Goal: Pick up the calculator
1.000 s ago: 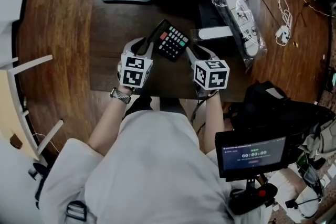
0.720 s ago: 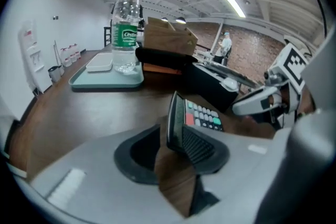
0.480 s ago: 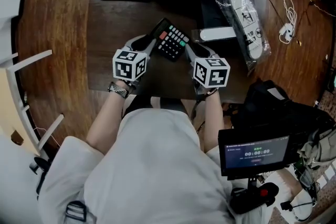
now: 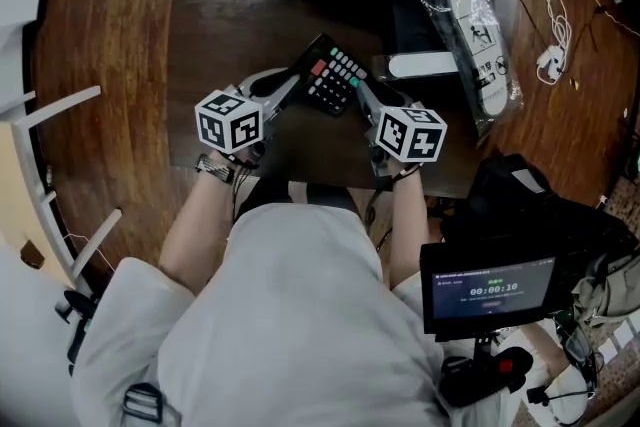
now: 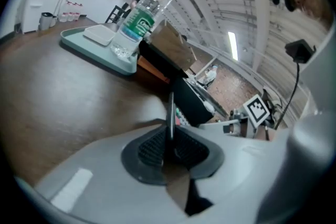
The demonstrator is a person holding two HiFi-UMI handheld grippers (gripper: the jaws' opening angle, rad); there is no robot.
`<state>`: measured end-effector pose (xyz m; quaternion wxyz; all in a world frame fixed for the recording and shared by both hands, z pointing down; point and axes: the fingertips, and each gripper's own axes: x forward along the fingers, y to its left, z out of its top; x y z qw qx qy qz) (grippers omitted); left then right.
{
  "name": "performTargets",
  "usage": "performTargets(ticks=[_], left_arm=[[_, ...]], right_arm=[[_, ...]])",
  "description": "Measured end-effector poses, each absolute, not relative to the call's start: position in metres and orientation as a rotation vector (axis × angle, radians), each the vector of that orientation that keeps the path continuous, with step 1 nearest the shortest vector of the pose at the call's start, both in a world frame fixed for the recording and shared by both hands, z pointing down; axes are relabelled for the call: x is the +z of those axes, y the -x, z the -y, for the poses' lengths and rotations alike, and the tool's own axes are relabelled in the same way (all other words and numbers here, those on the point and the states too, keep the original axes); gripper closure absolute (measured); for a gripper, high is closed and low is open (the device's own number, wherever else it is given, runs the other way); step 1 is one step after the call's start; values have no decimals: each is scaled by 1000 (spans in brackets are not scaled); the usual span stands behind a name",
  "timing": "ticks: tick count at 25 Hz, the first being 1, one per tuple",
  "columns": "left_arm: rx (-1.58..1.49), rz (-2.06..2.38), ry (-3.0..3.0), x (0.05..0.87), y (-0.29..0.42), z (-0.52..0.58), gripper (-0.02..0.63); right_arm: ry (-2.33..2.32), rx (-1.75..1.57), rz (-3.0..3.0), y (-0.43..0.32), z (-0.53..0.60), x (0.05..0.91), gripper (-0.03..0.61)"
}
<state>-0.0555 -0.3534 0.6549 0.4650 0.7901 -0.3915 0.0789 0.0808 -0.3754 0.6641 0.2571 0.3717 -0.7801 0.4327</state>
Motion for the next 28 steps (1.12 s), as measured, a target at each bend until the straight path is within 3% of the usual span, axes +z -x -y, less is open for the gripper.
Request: performTargets(ticks=[28], left_arm=[[-28, 989, -1976, 629, 71, 349, 558]], right_arm=[[-882, 1482, 2256, -71, 370, 666, 472]])
